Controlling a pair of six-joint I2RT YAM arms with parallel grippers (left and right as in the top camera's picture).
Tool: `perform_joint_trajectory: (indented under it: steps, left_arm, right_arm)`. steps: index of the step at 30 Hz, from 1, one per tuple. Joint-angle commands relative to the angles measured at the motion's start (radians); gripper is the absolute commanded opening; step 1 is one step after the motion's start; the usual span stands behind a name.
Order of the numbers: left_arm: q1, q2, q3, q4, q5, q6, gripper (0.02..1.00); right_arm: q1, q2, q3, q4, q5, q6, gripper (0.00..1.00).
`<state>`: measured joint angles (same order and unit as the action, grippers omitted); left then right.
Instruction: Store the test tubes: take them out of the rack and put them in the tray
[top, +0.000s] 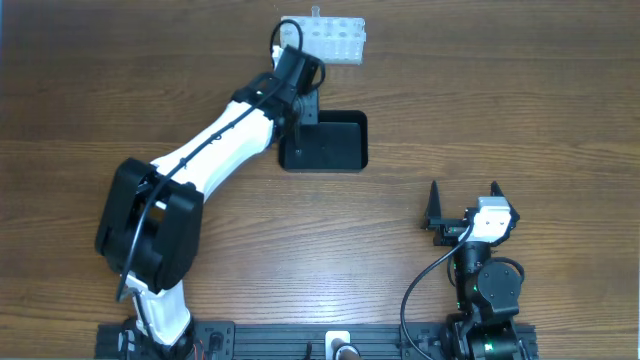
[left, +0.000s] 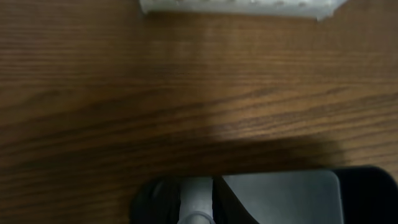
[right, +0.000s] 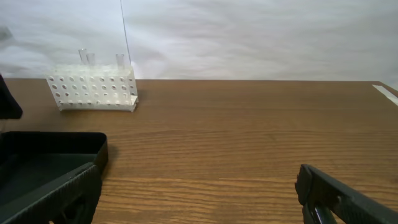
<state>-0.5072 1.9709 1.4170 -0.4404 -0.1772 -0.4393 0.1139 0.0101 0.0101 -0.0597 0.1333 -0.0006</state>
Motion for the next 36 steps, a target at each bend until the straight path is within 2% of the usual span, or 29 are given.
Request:
perform_joint_trajectory:
  steps: [1, 11, 36]
  left_arm:
    - [-0.008, 0.012, -0.009, -0.006, -0.015, -0.014, 0.102]
    - [-0.008, 0.012, -0.009, -0.081, -0.015, -0.014, 0.110]
    - [-0.005, 0.060, -0.009, -0.080, -0.015, -0.014, 0.176]
  right_arm:
    - [0.005, -0.001, -0.005, -0.003, 0.014, 0.003, 0.993]
    - [0.005, -0.001, -0.005, -0.003, 0.014, 0.003, 0.993]
    - [0.005, -0.001, -0.005, -0.003, 0.014, 0.003, 0.989]
